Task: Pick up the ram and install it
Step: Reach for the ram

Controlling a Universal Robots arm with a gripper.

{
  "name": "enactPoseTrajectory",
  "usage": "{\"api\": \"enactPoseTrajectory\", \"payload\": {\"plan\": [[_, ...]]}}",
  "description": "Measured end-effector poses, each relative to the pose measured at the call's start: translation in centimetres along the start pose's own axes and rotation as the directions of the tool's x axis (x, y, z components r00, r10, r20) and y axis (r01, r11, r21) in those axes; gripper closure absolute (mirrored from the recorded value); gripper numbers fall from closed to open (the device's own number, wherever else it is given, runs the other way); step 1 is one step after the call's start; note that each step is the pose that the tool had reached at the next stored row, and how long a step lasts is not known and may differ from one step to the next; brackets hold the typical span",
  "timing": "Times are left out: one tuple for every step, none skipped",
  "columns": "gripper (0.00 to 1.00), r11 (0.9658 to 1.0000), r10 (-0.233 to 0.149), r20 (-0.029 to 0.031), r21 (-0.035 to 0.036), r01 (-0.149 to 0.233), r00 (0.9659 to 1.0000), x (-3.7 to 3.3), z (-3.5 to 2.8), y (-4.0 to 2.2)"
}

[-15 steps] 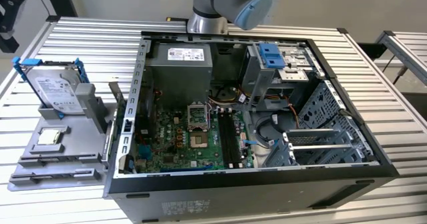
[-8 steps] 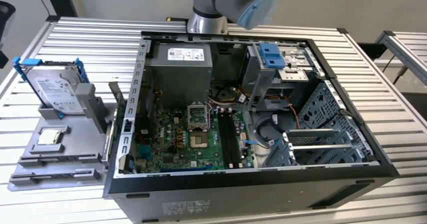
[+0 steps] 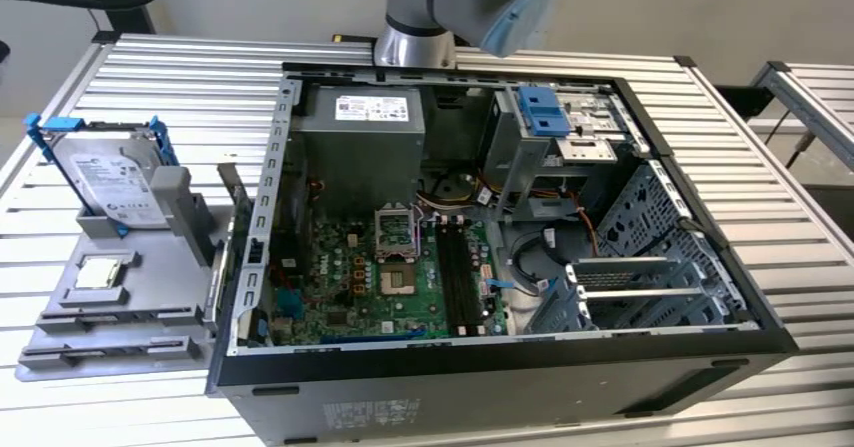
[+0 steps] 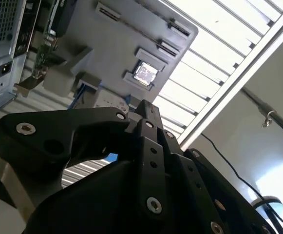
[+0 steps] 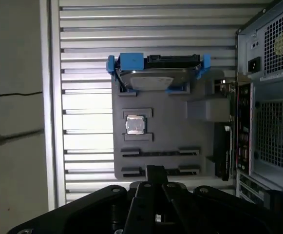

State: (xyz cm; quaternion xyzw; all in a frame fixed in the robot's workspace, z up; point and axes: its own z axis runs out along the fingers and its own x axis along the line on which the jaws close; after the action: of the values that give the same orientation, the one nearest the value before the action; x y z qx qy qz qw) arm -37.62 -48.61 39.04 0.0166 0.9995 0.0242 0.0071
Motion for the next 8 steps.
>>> {"api": "enactPoseTrajectory", "payload": {"plan": [[1.00,1.0000,0.000,-0.0006,0.0000,0.000,1.0000,-0.10,-0.01,-0.36],[1.00,1.0000,0.000,-0.0013,0.0001,0.000,1.0000,-0.21,-0.02,-0.77],[1.00,1.0000,0.000,-0.0019,0.0001,0.000,1.0000,-0.31,-0.04,-1.14],[1.00,1.0000,0.000,-0.0025,0.0002,0.000,1.0000,-0.42,-0.05,-1.53],[1.00,1.0000,0.000,-0.0030,0.0002,0.000,1.0000,-0.53,-0.06,-1.87],[1.00,1.0000,0.000,-0.0034,0.0001,0.000,1.0000,-0.65,-0.07,-2.18],[1.00,1.0000,0.000,-0.0039,0.0002,0.000,1.0000,-0.77,-0.09,-2.50],[1.00,1.0000,0.000,-0.0043,0.0002,0.000,1.0000,-0.88,-0.09,-2.83]]}}
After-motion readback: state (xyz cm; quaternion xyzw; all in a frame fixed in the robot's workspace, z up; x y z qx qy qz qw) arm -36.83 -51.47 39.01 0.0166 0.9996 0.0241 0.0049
